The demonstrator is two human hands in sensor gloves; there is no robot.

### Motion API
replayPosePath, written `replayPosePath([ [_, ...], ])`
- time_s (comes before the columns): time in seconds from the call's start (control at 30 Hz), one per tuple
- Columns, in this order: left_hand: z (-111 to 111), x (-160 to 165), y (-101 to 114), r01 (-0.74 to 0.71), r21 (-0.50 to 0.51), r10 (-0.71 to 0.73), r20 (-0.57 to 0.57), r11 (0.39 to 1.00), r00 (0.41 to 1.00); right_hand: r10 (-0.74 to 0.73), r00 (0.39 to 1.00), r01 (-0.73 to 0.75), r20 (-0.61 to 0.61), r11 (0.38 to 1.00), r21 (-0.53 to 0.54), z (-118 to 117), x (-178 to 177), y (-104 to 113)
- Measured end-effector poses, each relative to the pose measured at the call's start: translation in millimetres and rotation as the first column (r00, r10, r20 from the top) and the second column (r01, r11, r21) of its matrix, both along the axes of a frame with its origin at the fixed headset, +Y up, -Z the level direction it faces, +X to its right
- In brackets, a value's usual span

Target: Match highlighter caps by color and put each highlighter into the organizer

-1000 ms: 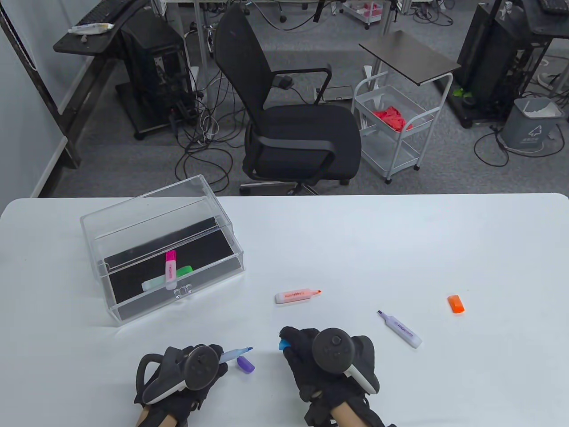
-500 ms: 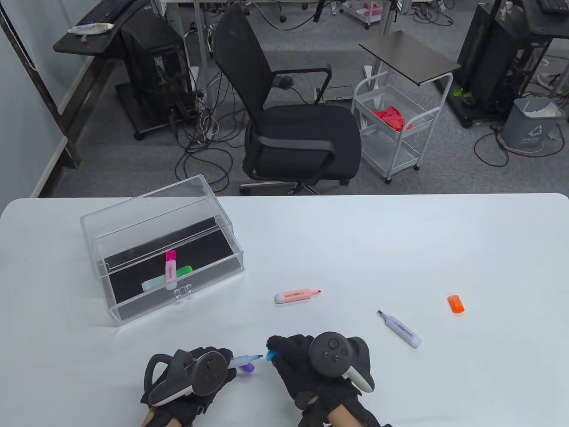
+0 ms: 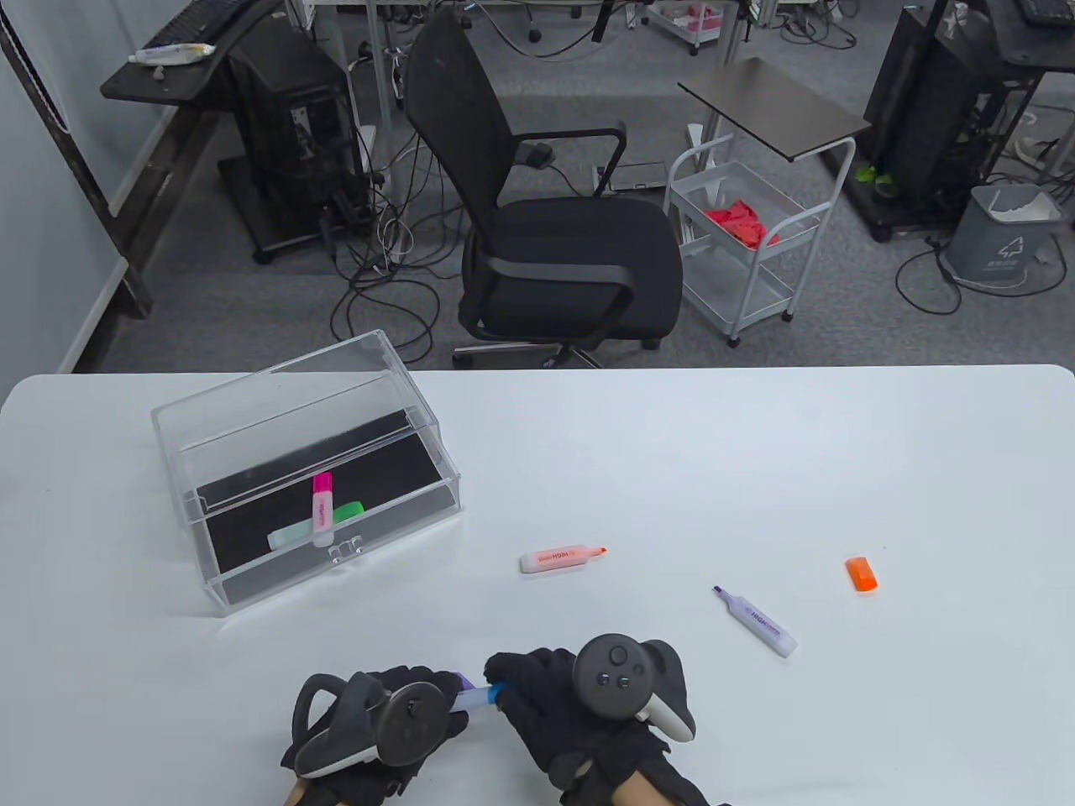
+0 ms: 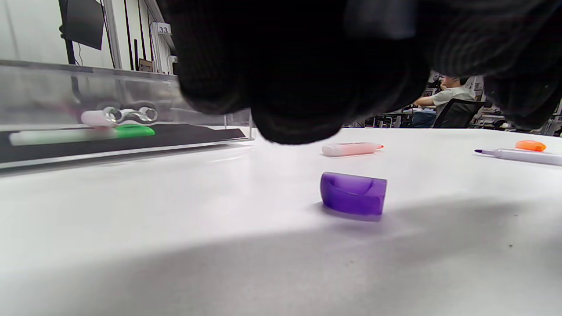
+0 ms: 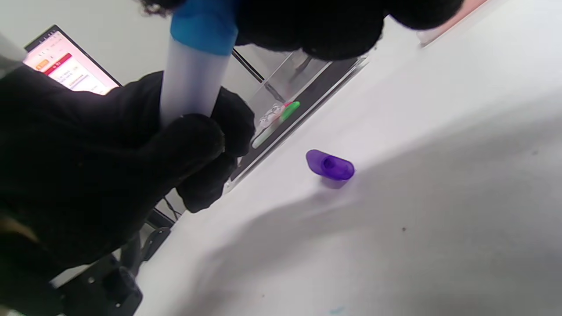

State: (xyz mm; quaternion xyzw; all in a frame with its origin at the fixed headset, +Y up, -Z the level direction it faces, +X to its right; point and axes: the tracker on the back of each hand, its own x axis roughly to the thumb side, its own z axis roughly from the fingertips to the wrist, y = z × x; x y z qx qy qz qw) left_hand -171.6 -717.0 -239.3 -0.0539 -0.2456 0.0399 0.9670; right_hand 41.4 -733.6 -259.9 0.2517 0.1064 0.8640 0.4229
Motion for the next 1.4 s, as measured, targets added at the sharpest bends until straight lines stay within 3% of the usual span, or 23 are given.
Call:
replayPosePath([
  [0.33,4.4,1.0,6.8,-0.037,0.046,0.036,0.029,0.998,0.999,-0.1,0.995,0.099,-0.016,0.995,-0.03,7.6,-10.8,-1.6],
  [0.5,8.9,1.7,11.6,-0.047,0.068,0.045,0.036,0.997,0.998,-0.125,0.992,0.125,-0.01,0.992,0.004,10.3,-14.4,1.0],
  [0.8,5.5,3.4,4.8,-0.086,0.025,0.085,0.037,0.996,0.996,-0.054,0.998,0.054,-0.029,0.998,0.013,10.3,-14.5,2.3],
  [0.87,3.3,1.9,4.4,-0.083,0.064,0.081,0.033,0.994,0.996,-0.038,0.999,0.038,-0.007,0.999,0.014,11.3,-15.0,5.1],
  [1.0,-3.4,-3.4,2.2,-0.08,0.052,0.082,-0.037,0.995,0.996,-0.003,0.993,-0.007,0.117,0.996,0.087,12.3,-16.4,7.7],
  [1.1,-11.7,-11.3,-0.3,-0.023,0.048,0.027,-0.095,0.999,0.995,0.126,0.979,-0.145,0.163,0.983,0.114,10.7,-13.7,5.0],
  [1.23,-31.9,-24.0,1.8,-0.014,0.043,0.022,-0.191,0.999,0.981,0.211,0.951,-0.238,0.226,0.966,0.103,4.9,-2.3,3.6],
  [1.4,-63.3,-42.8,13.3,0.126,0.067,-0.099,-0.315,0.99,0.944,0.251,0.926,-0.283,0.281,0.956,0.077,-0.5,9.3,3.1],
])
